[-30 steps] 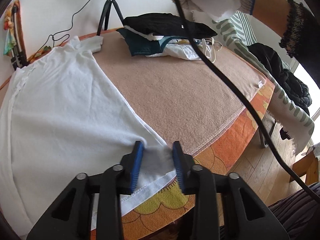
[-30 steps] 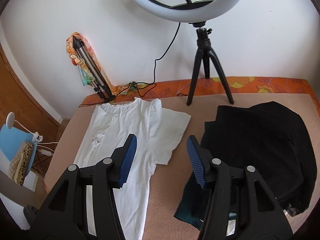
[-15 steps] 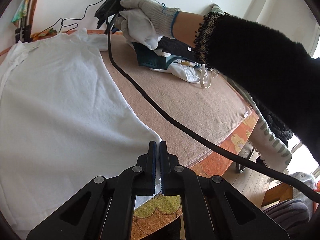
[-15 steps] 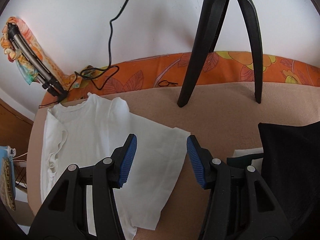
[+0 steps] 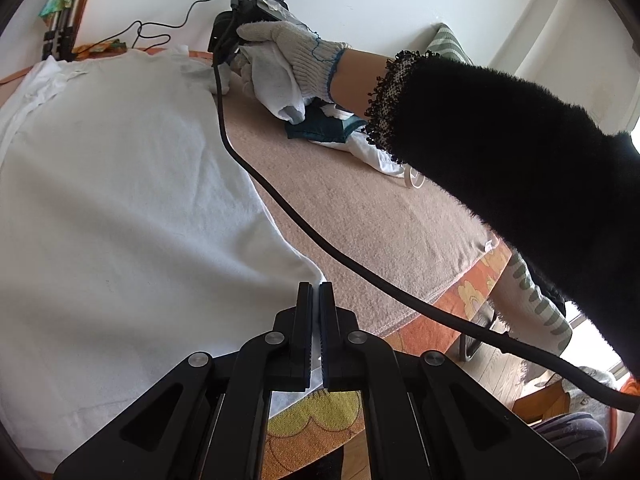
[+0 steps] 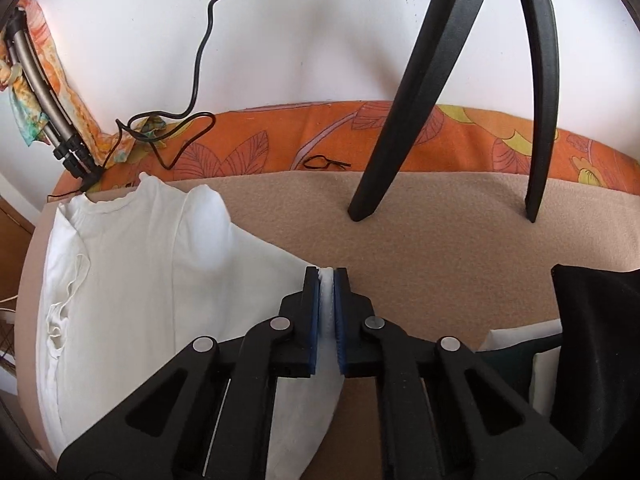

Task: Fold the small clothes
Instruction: 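Grasp the hem with left tool while right tool grasps the sleeve edge, then fold the second side over the middle with both tools, then open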

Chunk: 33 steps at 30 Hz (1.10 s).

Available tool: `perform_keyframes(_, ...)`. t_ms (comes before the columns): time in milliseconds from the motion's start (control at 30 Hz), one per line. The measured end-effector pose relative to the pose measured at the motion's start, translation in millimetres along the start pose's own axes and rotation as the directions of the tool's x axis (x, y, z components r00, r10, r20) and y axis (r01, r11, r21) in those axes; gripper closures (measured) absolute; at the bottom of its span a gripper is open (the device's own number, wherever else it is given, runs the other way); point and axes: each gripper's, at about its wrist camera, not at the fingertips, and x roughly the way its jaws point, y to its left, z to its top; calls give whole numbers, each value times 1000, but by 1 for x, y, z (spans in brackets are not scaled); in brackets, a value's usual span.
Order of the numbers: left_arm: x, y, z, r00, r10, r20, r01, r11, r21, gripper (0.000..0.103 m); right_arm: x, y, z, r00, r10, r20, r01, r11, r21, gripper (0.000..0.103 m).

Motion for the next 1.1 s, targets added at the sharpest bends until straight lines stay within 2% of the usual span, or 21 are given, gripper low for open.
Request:
perform_keyframes(167,-12,10,1,999,1,39,1,999,-54,101,-27,0,10,999,-10,49,8,999,47,97)
perform_keyframes(300,-19,15,1,998,11,60,-7,997,-78,101,-43,19,18,997,-57,55,57,998,-16,97)
perform_keyframes(600,-40,30,-9,995,35,98,-23,992,-121,101,-62,58,33,990,-123,74,128,990,-64,97)
perform_keyframes(833,-61,48,-9,989,63,132,-41,987,-158,101,-68,120,46,981,-169,98,182,973,-143,97)
perform_keyframes(1100,-88,82,-21,980,127,151,-88,966,-242,101,-57,218,48,976,-187,114,213,936,-281,97)
